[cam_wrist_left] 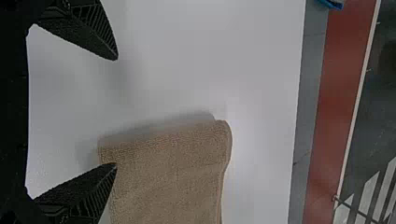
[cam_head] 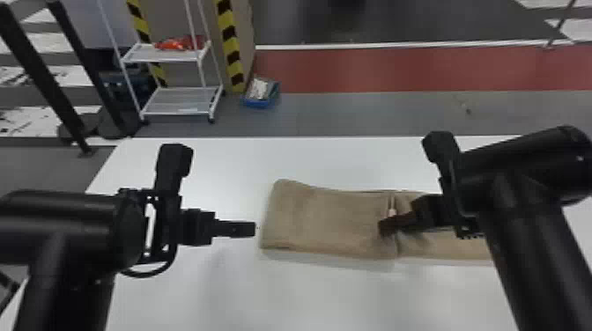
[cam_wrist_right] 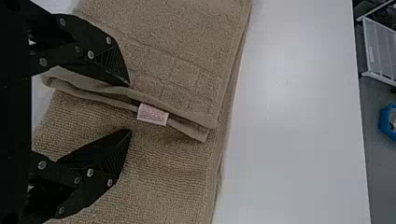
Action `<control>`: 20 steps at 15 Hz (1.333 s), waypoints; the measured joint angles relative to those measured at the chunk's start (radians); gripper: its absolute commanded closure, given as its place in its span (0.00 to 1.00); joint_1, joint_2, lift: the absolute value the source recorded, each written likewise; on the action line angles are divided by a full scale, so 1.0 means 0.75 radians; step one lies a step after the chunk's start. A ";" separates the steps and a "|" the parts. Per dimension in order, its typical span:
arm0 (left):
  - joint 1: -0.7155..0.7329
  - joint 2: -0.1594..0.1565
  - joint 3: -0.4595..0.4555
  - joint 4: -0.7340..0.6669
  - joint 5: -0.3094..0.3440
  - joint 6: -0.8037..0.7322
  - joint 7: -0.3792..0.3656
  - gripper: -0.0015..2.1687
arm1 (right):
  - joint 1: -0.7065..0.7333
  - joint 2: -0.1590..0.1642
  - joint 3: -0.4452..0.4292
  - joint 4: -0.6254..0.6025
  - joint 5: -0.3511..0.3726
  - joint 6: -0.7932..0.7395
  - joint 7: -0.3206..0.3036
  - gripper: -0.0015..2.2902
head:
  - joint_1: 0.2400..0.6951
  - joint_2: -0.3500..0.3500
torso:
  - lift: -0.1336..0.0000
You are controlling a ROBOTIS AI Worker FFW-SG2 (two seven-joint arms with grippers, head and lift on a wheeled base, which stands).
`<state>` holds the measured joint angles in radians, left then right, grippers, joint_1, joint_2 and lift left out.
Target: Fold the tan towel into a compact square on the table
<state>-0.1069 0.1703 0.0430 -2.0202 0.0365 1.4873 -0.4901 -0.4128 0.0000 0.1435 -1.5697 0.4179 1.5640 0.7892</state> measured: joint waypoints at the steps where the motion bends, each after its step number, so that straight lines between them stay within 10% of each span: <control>1: 0.001 0.000 0.001 0.000 0.000 0.000 -0.001 0.04 | 0.006 0.000 -0.004 -0.001 -0.009 0.000 -0.007 0.24 | 1.00 0.61 | 0.07; 5: 0.007 0.004 0.007 0.004 0.000 -0.010 -0.001 0.04 | 0.033 0.000 -0.031 -0.024 -0.031 0.007 -0.026 0.14 | 1.00 0.62 | 0.07; 20: 0.014 0.008 0.031 0.014 0.003 -0.033 -0.005 0.04 | 0.046 0.000 -0.086 -0.116 -0.098 0.008 -0.046 0.21 | 1.00 0.63 | 0.07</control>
<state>-0.0963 0.1764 0.0660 -2.0095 0.0390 1.4627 -0.4939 -0.3779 0.0000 0.0791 -1.6567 0.3441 1.5701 0.7546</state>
